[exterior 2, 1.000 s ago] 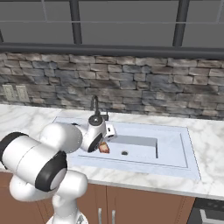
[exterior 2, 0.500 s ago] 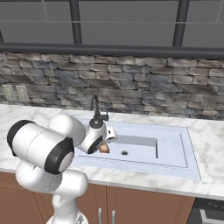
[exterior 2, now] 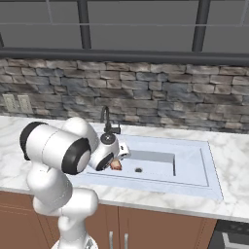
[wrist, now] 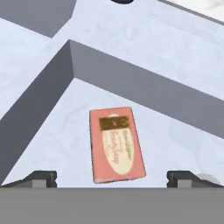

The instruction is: Pick up the sponge and bar soap from the sink, and place them back in the cabinet, and close the cabinet doors.

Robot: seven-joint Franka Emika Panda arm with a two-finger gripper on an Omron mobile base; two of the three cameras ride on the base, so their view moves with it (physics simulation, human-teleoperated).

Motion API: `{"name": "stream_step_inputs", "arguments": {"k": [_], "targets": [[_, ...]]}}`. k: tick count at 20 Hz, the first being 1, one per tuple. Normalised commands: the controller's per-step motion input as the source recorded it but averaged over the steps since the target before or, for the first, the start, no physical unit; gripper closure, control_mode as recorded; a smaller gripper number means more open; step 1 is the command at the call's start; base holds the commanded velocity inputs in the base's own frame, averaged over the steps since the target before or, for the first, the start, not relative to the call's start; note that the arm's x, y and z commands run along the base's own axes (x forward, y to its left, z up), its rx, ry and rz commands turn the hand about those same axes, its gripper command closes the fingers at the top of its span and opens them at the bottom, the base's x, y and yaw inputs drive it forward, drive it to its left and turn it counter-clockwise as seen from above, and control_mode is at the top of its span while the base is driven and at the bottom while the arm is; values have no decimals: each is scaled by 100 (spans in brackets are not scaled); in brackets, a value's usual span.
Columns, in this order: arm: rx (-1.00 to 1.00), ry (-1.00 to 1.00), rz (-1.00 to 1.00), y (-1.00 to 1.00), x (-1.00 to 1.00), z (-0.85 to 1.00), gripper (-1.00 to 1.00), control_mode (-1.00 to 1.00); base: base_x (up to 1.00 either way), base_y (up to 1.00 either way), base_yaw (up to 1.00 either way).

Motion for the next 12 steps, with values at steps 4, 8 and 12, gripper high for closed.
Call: {"name": "stream_step_inputs", "arguments": {"k": [4,8,12], "targets": [[0,0,0,0,9,-19,-100,-100,0,0,0],[0,0,0,0,8,-16,-100,-100,0,0,0],[0,0,0,0,7,-14,-100,-100,0,0,0]]}}
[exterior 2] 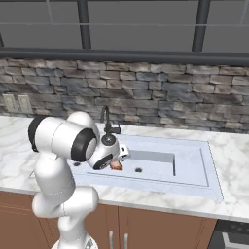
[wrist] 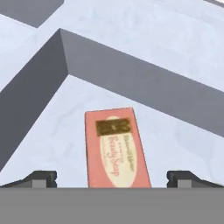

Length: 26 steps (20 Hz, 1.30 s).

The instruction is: Pick up the sponge and bar soap from the sink, and place them back in the cabinet, and close the cabinet doors.

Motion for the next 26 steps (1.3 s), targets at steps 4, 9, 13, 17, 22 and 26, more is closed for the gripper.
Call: {"name": "stream_step_inputs", "arguments": {"k": [4,9,13,17,22,26], "targets": [[0,0,0,0,7,-18,-100,-100,0,0,0],[0,0,0,0,2,-18,-100,-100,0,0,0],[0,0,0,0,0,-23,-100,-100,0,0,0],[0,0,0,0,0,-22,-100,-100,0,0,0],[0,0,0,0,0,-19,-100,-100,0,0,0],[0,0,0,0,4,-20,-100,-100,0,0,0]]}}
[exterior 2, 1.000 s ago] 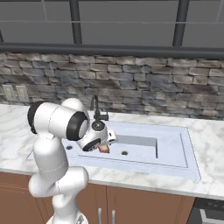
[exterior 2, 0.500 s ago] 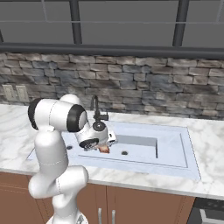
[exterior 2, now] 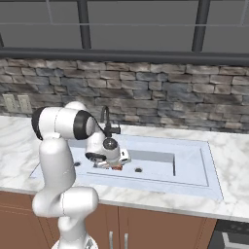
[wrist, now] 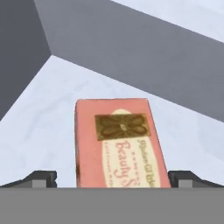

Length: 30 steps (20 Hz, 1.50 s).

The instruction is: Pick up the sponge and bar soap from the sink, and place them back in the cabinet, and close the cabinet doors.

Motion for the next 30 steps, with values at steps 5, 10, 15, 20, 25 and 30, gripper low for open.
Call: {"name": "stream_step_inputs", "arguments": {"k": [5,10,15,20,25,30], "targets": [[0,0,0,0,7,-16,-100,-100,0,0,0],[0,0,0,0,0,-2,100,-100,0,0,0],[0,0,0,0,0,0,100,-100,0,0,0],[0,0,0,-4,0,38,100,-100,0,0,0],[0,-4,-1,-9,-10,63,100,-100,0,0,0],[0,-5,-4,-12,-11,65,100,-100,0,0,0]]}}
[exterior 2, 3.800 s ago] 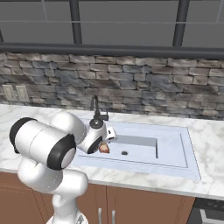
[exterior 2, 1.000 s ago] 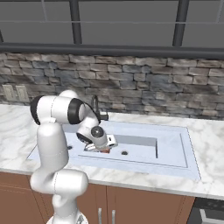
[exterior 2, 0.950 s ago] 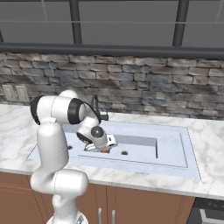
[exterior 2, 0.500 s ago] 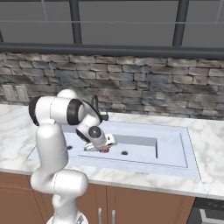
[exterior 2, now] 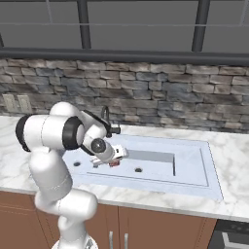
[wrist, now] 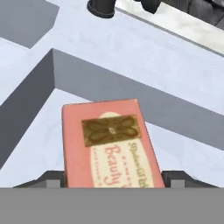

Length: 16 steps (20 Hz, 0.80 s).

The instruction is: Pick up the sponge and bar soap from the sink, and place them back in the cabinet, and close the cabinet doors.

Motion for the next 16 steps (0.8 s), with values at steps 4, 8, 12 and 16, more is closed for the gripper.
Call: {"name": "stream_step_inputs", "arguments": {"k": [4,8,12,16], "targets": [[0,-5,-5,-20,-16,63,100,-100,0,0,0],[1,-2,-5,-22,-13,71,100,-100,0,0,0],[5,-1,-6,-24,-11,70,100,-100,0,0,0],[8,0,-6,-23,-5,74,100,-100,0,0,0]]}}
